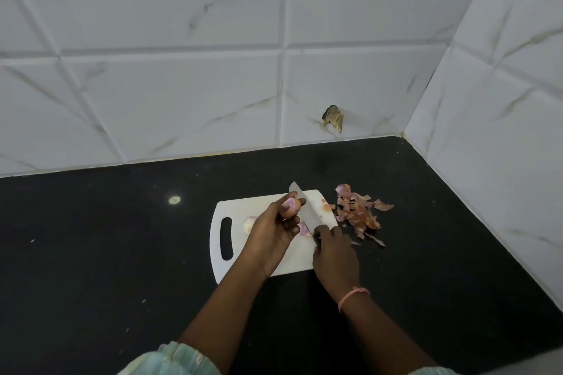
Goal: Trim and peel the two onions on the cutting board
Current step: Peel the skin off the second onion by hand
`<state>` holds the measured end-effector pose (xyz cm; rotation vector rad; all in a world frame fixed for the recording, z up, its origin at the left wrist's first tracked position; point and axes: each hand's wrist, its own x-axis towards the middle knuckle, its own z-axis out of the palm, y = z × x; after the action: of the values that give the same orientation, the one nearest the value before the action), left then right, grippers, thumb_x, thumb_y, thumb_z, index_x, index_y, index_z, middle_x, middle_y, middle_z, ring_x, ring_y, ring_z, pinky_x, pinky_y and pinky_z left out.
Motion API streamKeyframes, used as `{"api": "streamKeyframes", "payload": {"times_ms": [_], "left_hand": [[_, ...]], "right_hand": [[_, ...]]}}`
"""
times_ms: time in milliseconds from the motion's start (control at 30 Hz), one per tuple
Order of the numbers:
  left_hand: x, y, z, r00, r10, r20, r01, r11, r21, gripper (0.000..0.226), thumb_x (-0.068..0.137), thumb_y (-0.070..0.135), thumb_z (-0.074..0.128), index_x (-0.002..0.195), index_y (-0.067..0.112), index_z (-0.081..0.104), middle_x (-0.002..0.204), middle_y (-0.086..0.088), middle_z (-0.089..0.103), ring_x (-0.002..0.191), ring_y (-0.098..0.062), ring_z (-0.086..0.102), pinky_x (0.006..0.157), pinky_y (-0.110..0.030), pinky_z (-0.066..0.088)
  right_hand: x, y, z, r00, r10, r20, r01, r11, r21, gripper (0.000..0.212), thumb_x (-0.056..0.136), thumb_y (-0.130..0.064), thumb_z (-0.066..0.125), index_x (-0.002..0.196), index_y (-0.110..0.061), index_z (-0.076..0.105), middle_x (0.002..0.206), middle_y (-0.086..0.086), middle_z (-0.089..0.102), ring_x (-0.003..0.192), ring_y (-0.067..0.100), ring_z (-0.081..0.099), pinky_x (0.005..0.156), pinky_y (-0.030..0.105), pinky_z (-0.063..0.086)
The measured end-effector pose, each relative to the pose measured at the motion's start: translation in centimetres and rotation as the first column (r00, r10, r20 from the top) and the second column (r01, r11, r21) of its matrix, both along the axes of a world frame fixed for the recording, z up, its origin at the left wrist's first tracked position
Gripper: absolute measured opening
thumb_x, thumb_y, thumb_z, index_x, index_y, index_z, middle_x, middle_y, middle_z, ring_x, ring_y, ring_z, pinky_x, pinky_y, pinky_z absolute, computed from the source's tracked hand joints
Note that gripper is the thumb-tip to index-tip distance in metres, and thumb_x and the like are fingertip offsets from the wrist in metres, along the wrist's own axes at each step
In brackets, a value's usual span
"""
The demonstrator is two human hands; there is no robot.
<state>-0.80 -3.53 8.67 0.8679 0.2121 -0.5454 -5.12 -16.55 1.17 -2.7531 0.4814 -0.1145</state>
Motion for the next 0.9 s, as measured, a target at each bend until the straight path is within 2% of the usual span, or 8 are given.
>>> {"api": "streamKeyframes", "payload": {"times_ms": [67, 167, 300, 400, 500, 700, 800, 900], "left_hand": [[0.1, -0.1, 0.2, 1.0, -0.001, 0.031, 0.0, 1.0, 0.01, 0.02, 0.096, 0.011, 0.05, 0.1, 0.006, 0.069, 0.101, -0.014, 0.062, 0.067, -0.014, 0.05, 0.059, -0.023, 0.049], [0.1, -0.5, 0.2, 0.992, 0.011, 0.123, -0.02, 0.997, 0.074, 0.026, 0.096, 0.01, 0.051, 0.112, 0.009, 0.072, 0.092, -0.006, 0.06, 0.07, -0.014, 0.053, 0.067, -0.027, 0.048], [-0.4, -1.1, 0.8, 0.937, -0.046, 0.348, -0.038, 0.972, 0.23, 0.028, 0.101, 0.018, 0.052, 0.127, 0.019, 0.064, 0.115, -0.002, 0.071, 0.099, -0.019, 0.069, 0.086, -0.029, 0.055], [-0.5, -1.3, 1.4, 0.903, -0.044, 0.428, -0.074, 0.964, 0.255, 0.031, 0.101, 0.018, 0.053, 0.131, 0.022, 0.06, 0.126, -0.002, 0.067, 0.112, -0.018, 0.067, 0.093, -0.031, 0.055], [-0.5, -1.3, 1.6, 0.89, -0.033, 0.456, -0.111, 0.952, 0.285, 0.033, 0.098, 0.019, 0.059, 0.131, 0.025, 0.061, 0.129, -0.001, 0.064, 0.113, -0.017, 0.066, 0.097, -0.034, 0.055], [-0.4, -1.6, 2.2, 0.871, -0.008, 0.492, -0.171, 0.933, 0.317, 0.033, 0.096, 0.019, 0.063, 0.127, 0.031, 0.063, 0.125, 0.003, 0.065, 0.111, -0.013, 0.067, 0.094, -0.028, 0.055], [-0.6, -1.8, 2.2, 0.872, 0.008, 0.49, -0.196, 0.922, 0.333, 0.035, 0.095, 0.021, 0.064, 0.129, 0.031, 0.062, 0.126, 0.005, 0.064, 0.114, -0.014, 0.065, 0.097, -0.03, 0.054], [-1.0, -2.1, 2.1, 0.88, 0.037, 0.473, -0.213, 0.921, 0.326, 0.036, 0.094, 0.022, 0.066, 0.129, 0.028, 0.061, 0.127, 0.003, 0.064, 0.115, -0.015, 0.065, 0.1, -0.033, 0.053]], "right_hand": [[0.3, -0.3, 1.2, 0.997, -0.023, 0.069, 0.018, 0.997, 0.08, 0.032, 0.093, -0.028, 0.058, 0.124, -0.026, 0.054, 0.126, 0.001, 0.052, 0.116, 0.018, 0.049, 0.09, 0.029, 0.05], [1.1, -0.3, 5.5, 0.957, -0.078, 0.279, -0.04, 0.919, 0.391, 0.022, 0.095, -0.036, 0.054, 0.114, -0.025, 0.059, 0.104, -0.008, 0.059, 0.099, 0.009, 0.057, 0.077, 0.02, 0.046], [2.0, 0.3, 10.5, 0.923, -0.079, 0.377, -0.187, 0.763, 0.618, 0.02, 0.092, -0.038, 0.061, 0.106, -0.024, 0.063, 0.097, -0.01, 0.067, 0.087, 0.005, 0.064, 0.072, 0.022, 0.054], [2.0, 0.3, 10.9, 0.921, -0.126, 0.369, -0.177, 0.707, 0.684, 0.018, 0.088, -0.031, 0.069, 0.1, -0.019, 0.066, 0.092, -0.008, 0.069, 0.085, 0.003, 0.066, 0.07, 0.017, 0.056], [2.0, 0.0, 10.9, 0.91, -0.224, 0.35, -0.131, 0.646, 0.752, 0.015, 0.088, -0.026, 0.069, 0.095, -0.014, 0.065, 0.089, -0.003, 0.07, 0.083, 0.009, 0.068, 0.073, 0.024, 0.058], [2.0, -0.2, 11.8, 0.909, -0.201, 0.365, -0.162, 0.637, 0.754, 0.021, 0.087, -0.026, 0.07, 0.101, -0.011, 0.065, 0.092, -0.001, 0.07, 0.084, 0.008, 0.068, 0.072, 0.02, 0.056], [1.9, -0.5, 12.0, 0.918, -0.175, 0.356, -0.153, 0.671, 0.725, 0.013, 0.089, -0.023, 0.068, 0.098, -0.013, 0.065, 0.091, -0.002, 0.069, 0.082, 0.006, 0.067, 0.065, 0.01, 0.053], [1.7, -0.8, 12.1, 0.921, -0.151, 0.36, -0.161, 0.694, 0.702, 0.005, 0.092, -0.021, 0.064, 0.096, -0.017, 0.063, 0.091, -0.002, 0.068, 0.08, 0.004, 0.066, 0.065, 0.009, 0.05]]}}
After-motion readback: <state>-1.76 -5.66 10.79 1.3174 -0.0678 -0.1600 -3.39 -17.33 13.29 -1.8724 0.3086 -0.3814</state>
